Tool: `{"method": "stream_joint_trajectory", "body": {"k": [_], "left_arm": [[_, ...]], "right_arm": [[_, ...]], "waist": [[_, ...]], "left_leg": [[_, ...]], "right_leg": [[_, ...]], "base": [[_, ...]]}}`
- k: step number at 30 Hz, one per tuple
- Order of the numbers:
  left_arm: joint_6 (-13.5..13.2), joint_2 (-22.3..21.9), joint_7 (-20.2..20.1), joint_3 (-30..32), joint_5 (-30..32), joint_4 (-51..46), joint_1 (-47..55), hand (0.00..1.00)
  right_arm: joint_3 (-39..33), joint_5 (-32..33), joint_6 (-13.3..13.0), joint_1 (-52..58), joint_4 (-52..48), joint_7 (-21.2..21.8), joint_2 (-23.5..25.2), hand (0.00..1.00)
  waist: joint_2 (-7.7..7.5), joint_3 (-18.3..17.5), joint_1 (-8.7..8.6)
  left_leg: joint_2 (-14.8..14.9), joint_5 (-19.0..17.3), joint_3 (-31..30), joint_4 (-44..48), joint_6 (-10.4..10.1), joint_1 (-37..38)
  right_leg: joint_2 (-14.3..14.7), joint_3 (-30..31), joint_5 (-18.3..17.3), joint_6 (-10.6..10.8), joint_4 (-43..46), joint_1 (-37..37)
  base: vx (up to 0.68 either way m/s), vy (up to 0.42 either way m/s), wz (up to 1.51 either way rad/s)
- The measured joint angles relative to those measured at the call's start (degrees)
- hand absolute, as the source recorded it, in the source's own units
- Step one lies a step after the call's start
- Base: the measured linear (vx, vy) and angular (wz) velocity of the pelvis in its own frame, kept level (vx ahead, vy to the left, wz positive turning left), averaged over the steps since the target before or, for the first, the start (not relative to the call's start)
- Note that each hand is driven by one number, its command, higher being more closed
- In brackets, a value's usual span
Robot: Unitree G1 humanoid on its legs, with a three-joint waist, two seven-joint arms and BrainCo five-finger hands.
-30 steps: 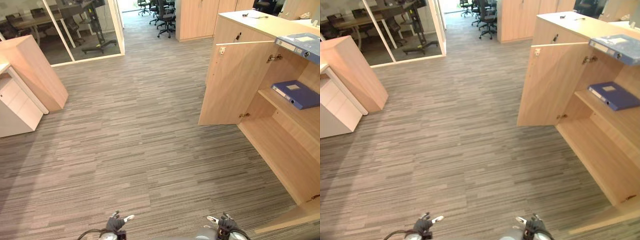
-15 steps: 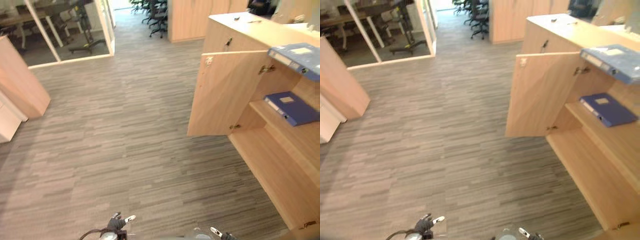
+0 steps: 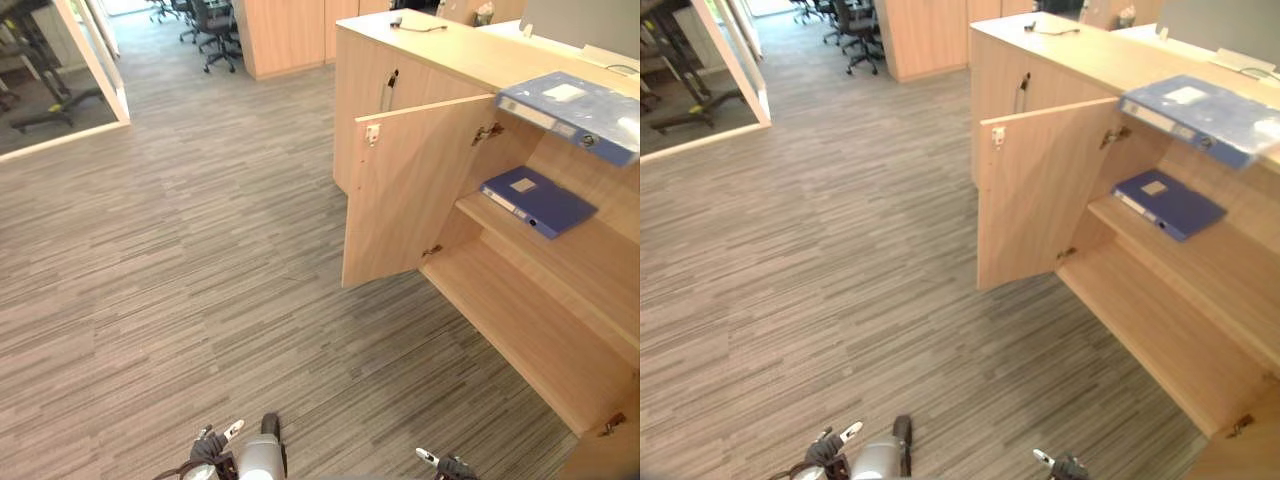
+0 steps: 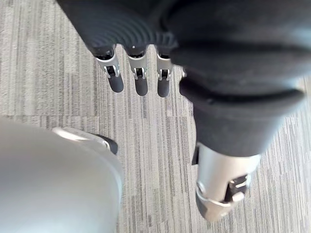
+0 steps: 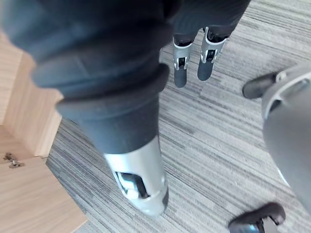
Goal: Walk over to the cabinet, pick up the folder, carry it to the office cabinet, place the folder inside the office cabinet, then close the office cabinet door
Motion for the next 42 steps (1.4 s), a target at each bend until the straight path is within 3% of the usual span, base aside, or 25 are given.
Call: {"method": "stream_joint_trajectory", "body": {"k": [1, 2, 4, 5, 6, 7, 8, 9, 11, 13, 15, 16, 17, 18, 24, 26, 28, 29, 32, 33, 36, 38, 40, 41, 42], "left_arm": [[0.0, -0.1, 0.0, 0.0, 0.0, 0.1, 0.2, 0.00], [0.0, -0.4, 0.1, 0.0, 0.0, 0.2, 1.0, 0.00], [0.0, -0.4, 0.2, 0.1, 0.1, 0.1, 2.1, 0.00], [0.1, -0.4, 0.3, -0.1, 0.4, 0.1, 3.0, 0.00], [0.2, -0.4, 0.3, -0.1, 0.6, 0.1, 3.0, 0.00], [0.2, -0.3, 0.3, -0.2, 1.1, 0.1, 3.3, 0.00], [0.2, -0.3, 0.3, -0.2, 1.6, 0.1, 3.3, 0.00], [0.4, -0.3, 0.3, -0.4, 3.2, 0.1, 2.9, 0.00], [0.8, 0.2, 0.3, -0.4, 4.1, 0.3, 2.1, 0.00], [1.4, 2.0, 0.1, -0.9, 4.2, 0.3, 0.0, 0.00], [0.0, 2.2, 0.3, -0.8, 4.3, -1.8, 1.9, 0.00], [-0.8, 1.5, 0.6, -0.7, 4.4, -2.9, 3.3, 0.00], [-1.0, 1.2, 0.7, -0.5, 4.7, -2.8, 3.6, 0.00], [-0.7, -1.3, 1.0, -0.4, 5.2, -1.4, 4.5, 0.00], [-0.4, -1.9, 1.0, -0.3, 7.0, -1.2, 4.6, 0.00], [-0.2, -1.5, 1.0, -0.6, 7.0, -1.1, 4.0, 0.00], [-0.1, -1.4, 1.0, -0.8, 7.0, -0.6, 4.2, 0.00], [0.0, -1.1, 1.0, -0.7, 6.9, 0.1, 3.8, 0.00], [-0.2, -0.1, 1.1, -0.6, 6.3, -0.8, 2.7, 0.00], [-0.5, -0.2, 1.1, -0.6, 6.2, -1.7, 2.7, 0.00], [-1.2, -0.5, 1.7, 0.0, 5.9, -2.7, 2.7, 0.00], [-1.6, -1.0, 2.2, 0.8, 5.0, -3.7, 2.8, 0.00], [-1.8, -1.6, 2.5, 2.1, 4.1, -4.0, 2.7, 0.00], [-1.8, -1.7, 2.7, 2.1, 3.8, -4.0, 2.8, 0.00], [-1.9, -1.8, 2.9, 2.2, 3.6, -4.0, 3.0, 0.00]], "right_arm": [[0.0, -0.6, 0.1, 0.0, 0.0, 0.1, 0.0, 0.00], [-0.2, -1.5, 0.3, 0.4, 0.0, 0.7, -0.1, 0.00], [-0.6, -1.6, 0.5, 0.9, -0.1, 1.1, -0.1, 0.00], [-1.8, -1.9, -0.2, 1.4, -2.5, 1.0, -0.4, 0.00], [-1.8, -1.9, -0.3, 1.4, -2.7, 1.0, -0.5, 0.00], [-1.8, -2.3, -0.5, 1.4, -3.6, 0.9, -1.0, 0.00], [-1.8, -2.4, -0.6, 1.3, -3.7, 0.9, -1.2, 0.00], [-1.7, -2.5, -0.8, 1.3, -4.1, 0.9, -1.4, 0.00], [-1.6, -2.7, -1.1, 1.1, -4.2, 1.1, -1.4, 0.00], [-0.8, -3.9, -1.2, -0.6, -4.3, 2.2, -1.4, 0.00], [1.1, -3.9, -1.0, -1.1, -4.2, 2.2, -1.3, 0.00], [1.0, -3.9, -0.8, -1.0, -3.5, 1.8, -1.5, 0.00], [1.0, -3.9, -0.7, -0.9, -3.0, 1.6, -1.7, 0.00], [0.8, -3.6, -0.5, -1.1, -2.2, 1.4, -2.7, 0.00], [0.4, -3.6, -0.4, -0.3, -2.2, 0.7, -2.9, 0.00], [0.4, -3.4, -0.5, 0.2, -1.9, 0.7, -1.8, 0.00], [1.2, -2.8, -0.5, 1.1, -2.0, 0.6, -1.9, 0.00], [2.4, -2.0, -0.4, 1.5, -1.6, 0.5, -2.1, 0.00], [4.9, -1.3, -0.4, 1.7, -0.4, 0.1, -2.2, 0.00], [5.1, -1.2, -0.5, 1.0, -0.1, -0.2, -2.6, 0.00], [5.1, -1.0, -0.8, 0.0, -0.1, -0.4, -2.6, 0.00], [5.2, -1.0, -0.9, -0.6, -0.1, -0.5, -2.6, 0.00], [6.8, -1.0, -1.0, -1.5, -0.1, -0.7, -2.6, 0.00], [7.5, -1.0, -1.1, -1.7, -0.2, -0.8, -2.6, 0.00], [8.4, -1.0, -1.3, -2.0, -0.3, -0.7, -2.4, 0.00]], "waist": [[0.08, -0.2, 0.20], [0.71, -0.9, 0.81], [0.88, -1.6, 0.86], [1.09, -2.6, 0.38], [1.08, -2.6, 0.27], [1.39, -2.7, -0.09], [1.54, -2.8, -0.18], [1.94, -2.9, -0.42], [2.19, -2.7, -0.75], [3.04, -0.4, -0.98], [2.94, -0.6, -1.27], [2.25, -0.6, -1.03], [1.92, -0.3, -0.84], [3.50, 0.1, -0.42], [3.11, 0.5, -0.97], [2.50, 0.2, -1.65], [2.69, -1.6, -1.62], [2.31, -1.1, -0.99], [0.87, -0.5, -0.43], [0.57, -0.3, 0.05], [0.50, -0.2, 0.48], [0.40, -0.1, 1.64], [0.11, 0.1, 2.39], [0.02, 0.0, 2.80], [0.15, -0.2, 3.25]], "left_leg": [[-0.8, -1.1, 1.3, 0.5, 1.1, 0.6], [-2.9, -3.3, 4.4, 0.2, 2.7, 3.3], [-5.4, -4.5, 7.0, -3.1, 4.3, 7.9], [-8.1, -5.0, 9.1, -7.7, 5.8, 13.5], [-8.5, -5.1, 9.2, -8.3, 6.0, 14.4], [-9.5, -5.2, 9.3, -11.0, 6.4, 17.7], [-9.7, -5.1, 9.3, -12.4, 6.5, 19.3], [-9.4, -5.0, 9.3, -14.9, 6.6, 22.4], [-8.3, -5.0, 10.0, -16.2, 6.6, 24.3], [-5.5, -5.1, 11.6, -16.6, 6.5, 27.1], [-4.3, -5.4, 12.9, -16.7, 6.0, 26.9], [-4.7, -6.5, 13.4, -17.2, 4.4, 27.7], [-5.0, -7.2, 13.8, -17.7, 3.6, 28.1], [-3.8, -7.7, 15.0, -18.3, 2.9, 28.1], [-0.8, -9.6, 17.2, -17.7, 0.2, 27.9], [2.5, -14.3, 19.3, -11.8, -0.1, 26.0], [5.5, -17.6, 22.1, -7.0, 0.4, 24.7], [8.2, -19.0, 23.2, 0.9, -0.2, 23.8], [15.0, -15.8, 19.2, 27.6, -0.3, 15.0], [14.8, -16.0, 17.3, 32.4, -0.4, 12.5], [12.0, -16.2, 12.4, 31.9, -0.6, 6.4], [8.2, -16.2, 7.3, 24.9, -0.6, 3.2], [2.8, -15.8, -1.9, 11.4, -1.1, 2.5], [1.0, -14.4, -6.0, 4.0, -2.1, 3.5], [-0.4, -6.9, -10.2, -2.2, -2.8, 5.0]], "right_leg": [[-1.6, 1.4, 0.9, 0.1, 2.0, -1.0], [-5.4, 4.9, 4.0, -0.3, 8.2, -3.8], [-9.6, 5.8, 8.3, -4.2, 17.4, -7.5], [-14.9, 4.9, 12.5, -11.7, 31.8, -13.3], [-15.5, 4.2, 12.7, -12.6, 34.4, -14.2], [-17.4, 1.1, 12.0, -15.7, 43.3, -17.3], [-17.7, -0.5, 11.4, -16.3, 46.1, -18.5], [-17.4, -6.2, 7.5, -14.7, 49.4, -20.7], [-15.6, -11.4, 3.3, -12.8, 48.5, -22.9], [-10.5, -17.8, -1.2, -11.0, 41.5, -25.4], [-7.4, -23.3, -0.4, -10.9, 31.2, -27.0], [-6.3, -25.8, 4.1, -11.4, 23.0, -28.2], [-5.9, -26.5, 3.8, -13.9, 21.1, -28.4], [-4.4, -26.6, 3.6, -14.3, 20.5, -28.7], [-0.4, -26.9, 1.4, -14.5, 19.3, -28.6], [2.3, -27.0, -0.6, -14.3, 18.3, -28.4], [2.6, -28.0, -2.9, -15.3, 20.0, -27.5], [4.6, -27.8, -3.3, -14.9, 18.5, -25.7], [9.4, -24.5, -2.2, -16.1, 12.3, -20.3], [10.4, -21.7, -1.8, -16.4, 10.8, -18.9], [11.5, -16.2, -0.9, -15.6, 7.9, -16.4], [11.4, -12.5, 0.1, -14.2, 6.5, -15.8], [11.0, -8.3, 0.8, -12.9, 4.7, -14.2], [10.8, -6.6, 0.9, -12.1, 3.9, -13.9], [10.8, -4.6, 1.0, -10.6, 2.9, -13.2]], "base": [[0.59, 0.623, -0.73], [0.47, 0.530, -0.74], [0.46, 0.491, -0.65], [0.40, 0.411, -0.41], [0.43, 0.422, -0.33], [0.23, 0.215, -0.08], [0.33, 0.245, -0.12], [0.26, 0.148, -0.12], [0.23, 0.064, -0.21], [0.22, -0.054, -0.46], [0.18, -0.156, -0.42], [0.17, -0.182, -0.34], [0.24, -0.205, -0.49], [0.19, -0.156, -0.39], [0.07, -0.135, -0.16], [0.00, -0.173, -0.38], [0.16, -0.111, -0.57], [0.28, -0.089, -0.59], [0.28, -0.145, -0.73], [0.25, -0.022, -1.09], [0.26, 0.053, -1.11], [0.22, 0.110, -1.14], [0.23, 0.189, -1.00], [0.23, 0.229, -0.91], [0.28, 0.263, -0.96]]}}
